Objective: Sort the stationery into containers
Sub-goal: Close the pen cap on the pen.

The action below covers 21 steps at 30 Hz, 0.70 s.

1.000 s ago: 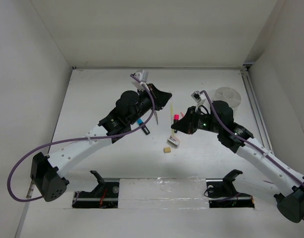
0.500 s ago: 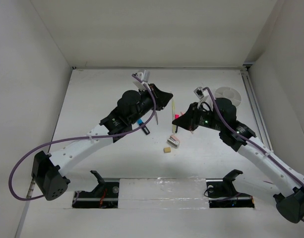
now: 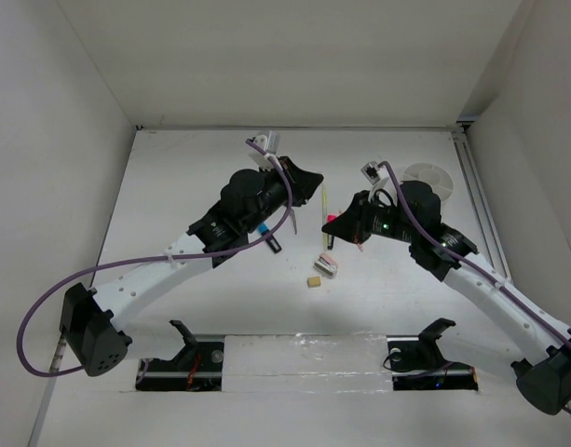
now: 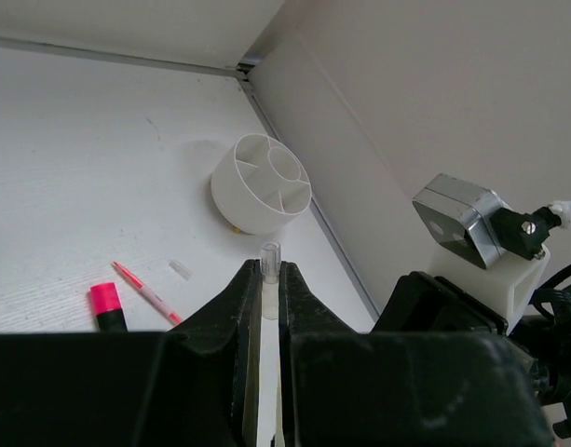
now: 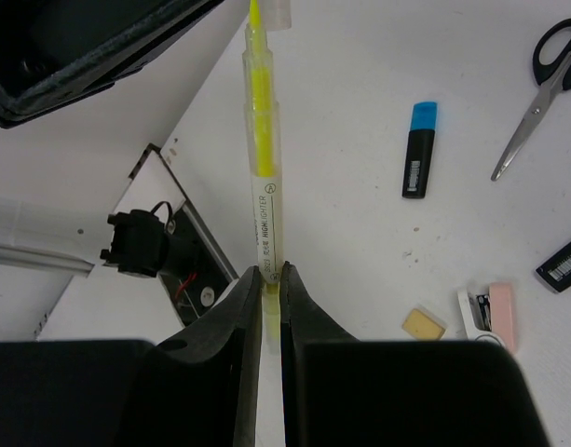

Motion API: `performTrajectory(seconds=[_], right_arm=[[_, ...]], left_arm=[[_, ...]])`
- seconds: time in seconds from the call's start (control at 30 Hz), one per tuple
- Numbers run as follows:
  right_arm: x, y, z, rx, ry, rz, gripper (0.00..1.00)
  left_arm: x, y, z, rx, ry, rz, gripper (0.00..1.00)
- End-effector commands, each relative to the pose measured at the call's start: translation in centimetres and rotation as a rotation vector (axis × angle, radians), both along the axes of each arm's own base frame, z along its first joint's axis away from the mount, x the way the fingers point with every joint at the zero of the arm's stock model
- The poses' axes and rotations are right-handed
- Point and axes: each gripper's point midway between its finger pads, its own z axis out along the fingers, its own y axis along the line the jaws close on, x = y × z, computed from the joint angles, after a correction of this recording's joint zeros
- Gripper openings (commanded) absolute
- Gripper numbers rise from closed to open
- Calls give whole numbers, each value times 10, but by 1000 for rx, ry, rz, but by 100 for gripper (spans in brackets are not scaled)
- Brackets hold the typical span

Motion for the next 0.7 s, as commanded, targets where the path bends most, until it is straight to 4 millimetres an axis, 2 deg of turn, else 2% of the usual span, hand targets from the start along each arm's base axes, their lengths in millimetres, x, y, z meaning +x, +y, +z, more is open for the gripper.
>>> performTrajectory(seconds=[0.0, 0.13, 0.57, 0.67], right_arm=[[0, 0, 20, 34, -60, 13, 0], [-1, 1, 12, 29, -47, 22, 0], [2, 3, 10, 24, -39, 22, 0], [2, 3, 10, 24, -39, 22, 0]], left_arm=[[5, 13, 45, -101, -58, 73, 0], [7, 15, 49, -108, -64, 88, 0], [3, 12, 59, -129, -83, 59, 0], [2, 11, 54, -122, -77, 50, 0]])
